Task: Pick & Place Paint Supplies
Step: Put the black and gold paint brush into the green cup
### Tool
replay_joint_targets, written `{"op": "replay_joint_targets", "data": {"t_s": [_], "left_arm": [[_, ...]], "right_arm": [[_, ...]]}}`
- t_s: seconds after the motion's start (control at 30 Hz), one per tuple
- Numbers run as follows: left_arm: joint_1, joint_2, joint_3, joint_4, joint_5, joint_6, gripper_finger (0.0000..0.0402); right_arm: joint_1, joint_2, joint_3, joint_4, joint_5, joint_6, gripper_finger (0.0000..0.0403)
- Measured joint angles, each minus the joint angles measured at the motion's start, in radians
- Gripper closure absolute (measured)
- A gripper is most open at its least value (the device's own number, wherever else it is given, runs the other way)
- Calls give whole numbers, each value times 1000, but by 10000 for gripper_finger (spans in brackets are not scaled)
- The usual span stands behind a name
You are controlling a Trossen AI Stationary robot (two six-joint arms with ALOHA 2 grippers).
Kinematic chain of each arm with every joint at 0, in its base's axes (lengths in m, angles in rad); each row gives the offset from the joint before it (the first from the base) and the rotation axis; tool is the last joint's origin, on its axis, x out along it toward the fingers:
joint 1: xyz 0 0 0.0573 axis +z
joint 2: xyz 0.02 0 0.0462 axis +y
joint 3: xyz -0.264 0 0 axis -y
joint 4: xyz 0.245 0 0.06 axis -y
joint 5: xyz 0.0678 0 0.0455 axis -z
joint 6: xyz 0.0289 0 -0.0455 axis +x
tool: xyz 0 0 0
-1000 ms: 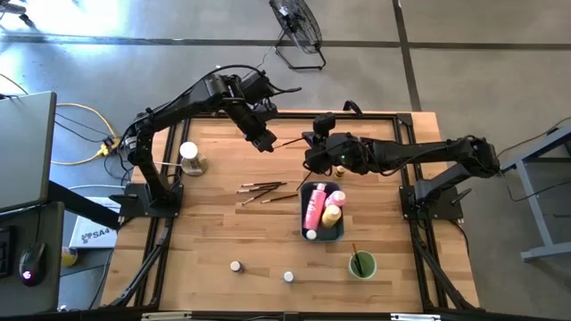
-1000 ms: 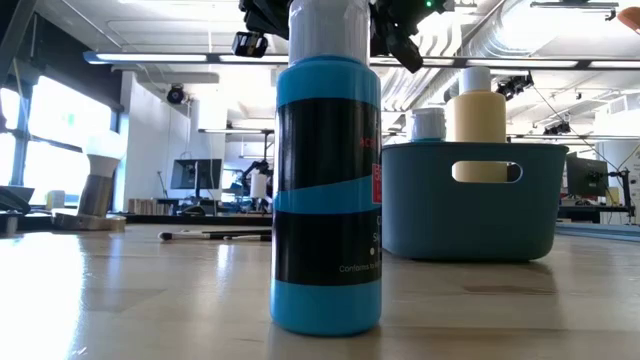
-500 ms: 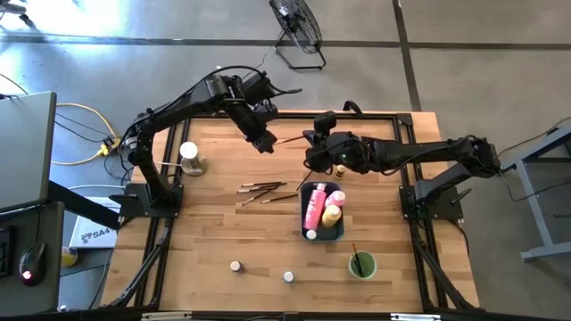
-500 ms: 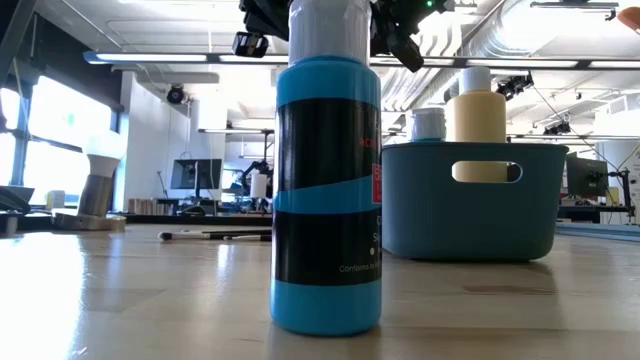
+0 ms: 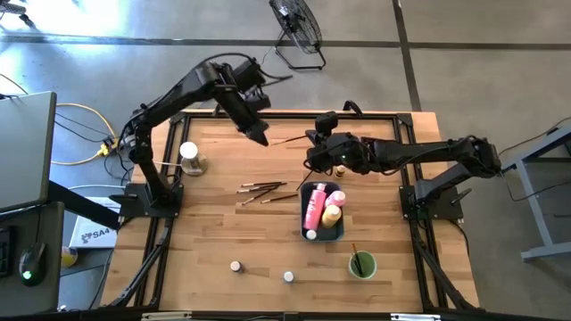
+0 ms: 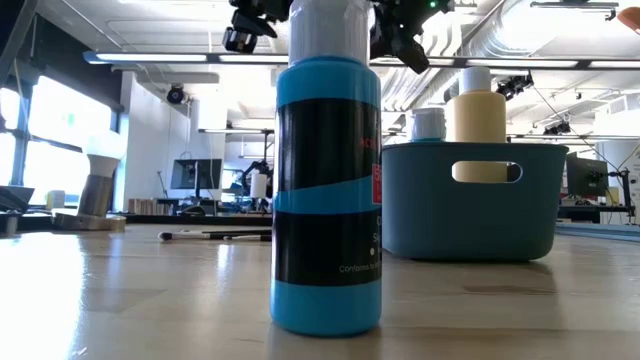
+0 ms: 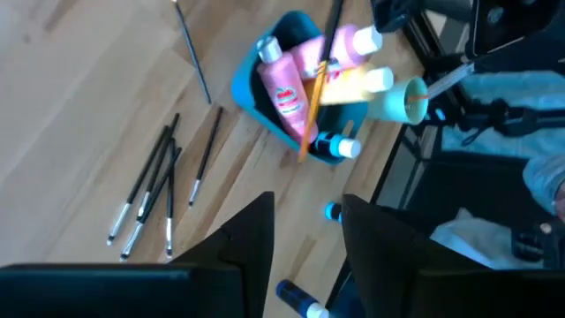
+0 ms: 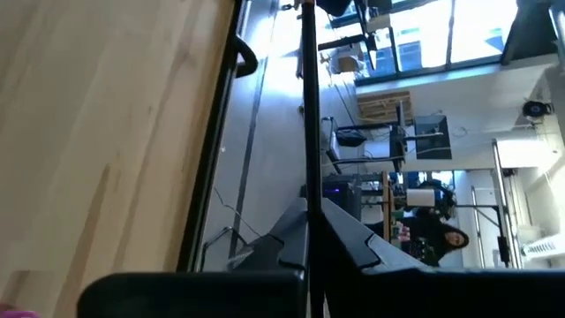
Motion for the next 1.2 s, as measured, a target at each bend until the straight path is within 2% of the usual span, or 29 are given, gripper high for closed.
{"op": "replay_joint_targets", "data": {"t_s": [0.17, 0.4, 0.57, 0.73, 1.0, 1.2], "left_arm": [[54, -3, 53, -19, 3, 16, 270], [85, -2, 65, -16, -54, 64, 270], [83, 0, 65, -7, -129, 98, 270], [83, 0, 64, 25, -136, 118, 270], [83, 0, 64, 145, -140, 169, 270], [83, 0, 63, 250, -139, 196, 270]], "right_arm": [[-7, -73, 0, 1, 1, 95, 399], [-12, -259, 0, -5, -10, 383, 399], [-10, -416, 0, -38, -109, 647, 399], [-10, -542, 2, -111, -242, 919, 399], [-9, -611, 1, -237, -435, 1243, 399], [36, -613, 1, -270, -423, 1363, 399]]}}
